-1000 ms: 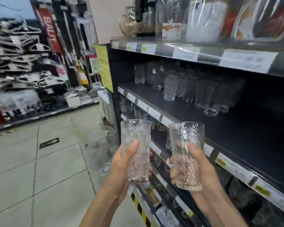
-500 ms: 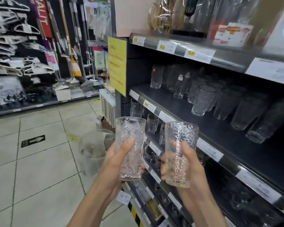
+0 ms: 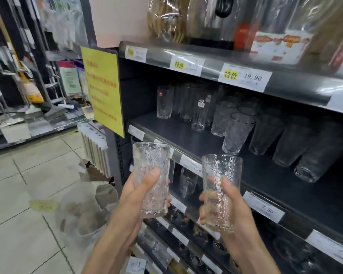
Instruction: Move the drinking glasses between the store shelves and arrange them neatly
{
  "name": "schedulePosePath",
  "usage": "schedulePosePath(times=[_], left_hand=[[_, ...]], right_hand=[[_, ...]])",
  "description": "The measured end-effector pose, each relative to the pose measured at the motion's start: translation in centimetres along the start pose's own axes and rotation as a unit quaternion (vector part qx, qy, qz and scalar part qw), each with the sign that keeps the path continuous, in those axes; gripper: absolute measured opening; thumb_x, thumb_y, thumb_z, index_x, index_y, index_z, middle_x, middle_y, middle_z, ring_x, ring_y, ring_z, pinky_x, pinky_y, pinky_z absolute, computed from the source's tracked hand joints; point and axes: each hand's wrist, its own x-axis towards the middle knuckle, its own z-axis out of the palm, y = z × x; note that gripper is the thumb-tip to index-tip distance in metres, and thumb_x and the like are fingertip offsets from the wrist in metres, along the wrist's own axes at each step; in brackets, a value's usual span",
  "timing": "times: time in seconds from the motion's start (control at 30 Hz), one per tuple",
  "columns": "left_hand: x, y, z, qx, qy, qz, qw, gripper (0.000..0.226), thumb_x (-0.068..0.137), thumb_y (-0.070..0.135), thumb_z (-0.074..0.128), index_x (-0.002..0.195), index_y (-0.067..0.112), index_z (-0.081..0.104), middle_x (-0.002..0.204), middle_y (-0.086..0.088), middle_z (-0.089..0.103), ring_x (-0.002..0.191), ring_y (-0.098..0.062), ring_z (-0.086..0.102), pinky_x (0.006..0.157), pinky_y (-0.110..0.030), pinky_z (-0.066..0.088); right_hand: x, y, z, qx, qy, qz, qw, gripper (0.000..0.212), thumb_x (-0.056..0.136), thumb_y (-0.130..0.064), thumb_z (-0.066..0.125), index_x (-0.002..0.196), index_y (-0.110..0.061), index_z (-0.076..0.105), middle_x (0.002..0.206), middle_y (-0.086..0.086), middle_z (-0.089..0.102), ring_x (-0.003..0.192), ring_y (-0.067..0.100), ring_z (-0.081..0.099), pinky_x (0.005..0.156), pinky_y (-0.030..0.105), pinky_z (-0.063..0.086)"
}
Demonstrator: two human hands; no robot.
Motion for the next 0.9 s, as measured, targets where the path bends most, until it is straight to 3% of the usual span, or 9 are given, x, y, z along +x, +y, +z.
schedulePosePath(times=[0.1, 0.17, 0.23, 0.4, 0.57, 0.63, 0.7, 0.77, 0.9], left_hand=[[3.4, 0.3, -0.1, 0.013, -0.012, -0.013, 1.0, 0.09, 0.057, 0.061, 0.085, 0.134, 0.025, 0.054, 0.12, -0.009, 0.071, 0.109, -0.031, 0.067, 0.096, -0.053, 0.053], [5.4, 0.7, -0.1, 0.018, -0.03, -0.011, 0.999, 0.077, 0.066, 0.053, 0.083, 0.131, 0.024, 0.055, 0.113, -0.01, 0.073, 0.098, -0.032, 0.071, 0.085, -0.048, 0.058], [7.2, 1.0, 0.0, 0.019, -0.05, -0.009, 0.999, 0.063, 0.073, 0.045, 0.077, 0.128, 0.026, 0.056, 0.104, -0.006, 0.076, 0.084, -0.03, 0.074, 0.07, -0.041, 0.06], [11.1, 1.5, 0.7, 0.033, -0.098, -0.011, 0.995, 0.066, 0.073, 0.047, 0.071, 0.13, 0.018, 0.054, 0.092, -0.011, 0.075, 0.073, -0.029, 0.071, 0.064, -0.04, 0.058], [14.4, 1.1, 1.9, 0.052, -0.176, -0.037, 0.982, 0.082, 0.066, 0.048, 0.076, 0.134, 0.008, 0.053, 0.098, -0.017, 0.072, 0.077, -0.03, 0.073, 0.061, -0.036, 0.058], [15.5, 0.8, 2.5, 0.051, -0.201, -0.046, 0.977, 0.069, 0.07, 0.041, 0.074, 0.133, 0.018, 0.055, 0.105, -0.011, 0.074, 0.084, -0.029, 0.074, 0.065, -0.04, 0.059], [16.5, 0.7, 3.3, 0.05, -0.221, -0.048, 0.973, 0.049, 0.071, 0.039, 0.071, 0.119, 0.041, 0.059, 0.114, -0.004, 0.074, 0.098, -0.029, 0.073, 0.078, -0.046, 0.059], [17.5, 0.7, 4.0, 0.052, -0.23, -0.055, 0.97, 0.043, 0.071, 0.037, 0.072, 0.112, 0.046, 0.06, 0.114, -0.006, 0.073, 0.098, -0.029, 0.073, 0.08, -0.046, 0.059], [20.3, 0.7, 5.3, 0.085, -0.251, -0.046, 0.963, 0.057, 0.068, 0.036, 0.078, 0.119, 0.027, 0.054, 0.115, -0.007, 0.071, 0.1, -0.025, 0.071, 0.088, -0.049, 0.057]], right_hand=[[2.7, -0.2, -0.2, 0.0, 0.045, -0.012, 0.999, 0.082, 0.044, -0.074, 0.082, 0.105, -0.021, 0.071, 0.087, 0.014, 0.071, 0.057, 0.026, 0.061, 0.054, 0.036, 0.054], [4.2, -0.5, -0.1, 0.008, 0.08, -0.024, 0.996, 0.088, 0.038, -0.074, 0.085, 0.105, -0.019, 0.071, 0.084, 0.015, 0.071, 0.056, 0.026, 0.061, 0.051, 0.035, 0.054], [5.6, -0.8, -0.2, 0.007, 0.114, -0.031, 0.993, 0.09, 0.046, -0.072, 0.083, 0.114, -0.016, 0.066, 0.084, 0.014, 0.073, 0.057, 0.025, 0.063, 0.052, 0.035, 0.054], [7.2, -1.3, -0.9, 0.003, 0.169, -0.053, 0.984, 0.102, 0.046, -0.073, 0.082, 0.121, -0.008, 0.059, 0.088, 0.017, 0.073, 0.058, 0.026, 0.063, 0.056, 0.036, 0.053], [7.0, -1.8, -1.5, 0.012, 0.241, -0.074, 0.968, 0.092, 0.056, -0.066, 0.083, 0.12, -0.003, 0.06, 0.084, 0.017, 0.07, 0.058, 0.027, 0.063, 0.053, 0.035, 0.055], [6.6, -2.0, -1.4, 0.009, 0.274, -0.075, 0.959, 0.078, 0.068, -0.06, 0.079, 0.123, -0.009, 0.061, 0.09, 0.017, 0.07, 0.059, 0.026, 0.064, 0.049, 0.031, 0.053], [6.0, -2.2, -1.3, 0.006, 0.3, -0.08, 0.951, 0.065, 0.073, -0.055, 0.077, 0.121, -0.016, 0.062, 0.097, 0.016, 0.071, 0.063, 0.026, 0.066, 0.048, 0.029, 0.052], [5.6, -2.4, -1.4, -0.01, 0.326, -0.098, 0.94, 0.052, 0.076, -0.052, 0.076, 0.117, -0.022, 0.063, 0.104, 0.012, 0.074, 0.077, 0.027, 0.07, 0.061, 0.034, 0.055], [5.6, -3.0, -1.9, -0.085, 0.383, -0.138, 0.909, 0.047, 0.069, -0.064, 0.073, 0.109, -0.04, 0.068, 0.114, -0.002, 0.074, 0.108, 0.014, 0.069, 0.091, 0.042, 0.052]])
